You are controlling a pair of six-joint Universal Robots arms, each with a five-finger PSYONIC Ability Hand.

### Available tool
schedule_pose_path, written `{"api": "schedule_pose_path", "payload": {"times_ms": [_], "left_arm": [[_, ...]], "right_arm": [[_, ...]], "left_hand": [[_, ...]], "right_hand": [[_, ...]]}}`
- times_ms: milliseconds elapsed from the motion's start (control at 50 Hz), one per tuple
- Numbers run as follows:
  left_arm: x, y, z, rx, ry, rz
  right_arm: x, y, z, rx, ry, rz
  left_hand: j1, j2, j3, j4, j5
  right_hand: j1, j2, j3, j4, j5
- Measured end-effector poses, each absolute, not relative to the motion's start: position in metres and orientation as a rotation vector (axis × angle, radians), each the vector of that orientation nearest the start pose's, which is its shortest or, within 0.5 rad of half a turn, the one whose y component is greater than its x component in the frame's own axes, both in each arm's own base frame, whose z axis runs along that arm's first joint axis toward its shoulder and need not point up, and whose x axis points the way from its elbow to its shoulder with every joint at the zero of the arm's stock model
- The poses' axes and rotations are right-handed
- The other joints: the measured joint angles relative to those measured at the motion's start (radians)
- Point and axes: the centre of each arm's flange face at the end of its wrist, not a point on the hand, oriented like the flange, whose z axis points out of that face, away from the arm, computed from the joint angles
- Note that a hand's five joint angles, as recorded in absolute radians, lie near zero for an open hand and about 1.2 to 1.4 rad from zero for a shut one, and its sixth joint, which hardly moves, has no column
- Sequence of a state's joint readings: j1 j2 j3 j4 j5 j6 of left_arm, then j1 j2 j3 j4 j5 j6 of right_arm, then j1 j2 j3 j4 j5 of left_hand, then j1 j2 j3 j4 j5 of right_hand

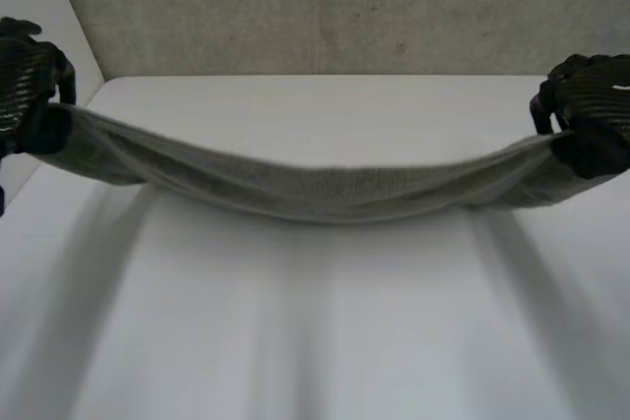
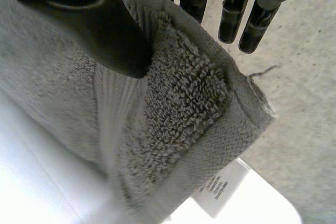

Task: Fold the towel.

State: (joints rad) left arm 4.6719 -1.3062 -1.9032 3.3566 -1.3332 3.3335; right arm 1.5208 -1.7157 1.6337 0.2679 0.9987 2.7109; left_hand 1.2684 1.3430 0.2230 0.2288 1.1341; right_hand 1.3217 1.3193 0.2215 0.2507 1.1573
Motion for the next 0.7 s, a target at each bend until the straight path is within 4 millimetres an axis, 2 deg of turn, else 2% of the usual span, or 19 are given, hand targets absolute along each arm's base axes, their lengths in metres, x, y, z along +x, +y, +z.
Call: {"api": "schedule_pose_path", "payload": {"times_ms": [140,280,440,580,700], "left_arm": [[-0.154,-0.243,0.301,0.584,2.053,-2.396],[-0.158,-0.262,0.272,0.655,2.225,-2.315],[-0.178,-0.298,0.226,0.725,2.450,-2.159],[-0.186,-0.335,0.190,0.732,2.519,-2.029],[-0.194,-0.357,0.167,0.734,2.526,-1.939]], "right_arm": [[0.161,-0.248,0.313,-1.027,2.128,-1.952],[0.163,-0.263,0.291,-1.073,2.120,-1.854],[0.171,-0.304,0.254,-1.092,2.094,-1.803],[0.187,-0.339,0.224,-1.118,2.081,-1.833],[0.198,-0.361,0.203,-1.134,2.071,-1.869]], "left_hand": [[0.000,0.000,0.000,0.000,0.000],[0.000,0.001,0.000,0.000,0.007],[0.000,0.002,0.000,0.000,0.008],[0.000,0.002,0.000,0.000,0.008],[0.000,0.002,0.000,0.000,0.008]], "right_hand": [[0.000,0.000,0.000,0.000,0.000],[0.000,0.000,0.000,0.000,0.003],[0.000,0.000,0.000,0.000,0.003],[0.000,0.000,0.000,0.000,0.003],[0.000,0.000,0.000,0.000,0.003]]}}
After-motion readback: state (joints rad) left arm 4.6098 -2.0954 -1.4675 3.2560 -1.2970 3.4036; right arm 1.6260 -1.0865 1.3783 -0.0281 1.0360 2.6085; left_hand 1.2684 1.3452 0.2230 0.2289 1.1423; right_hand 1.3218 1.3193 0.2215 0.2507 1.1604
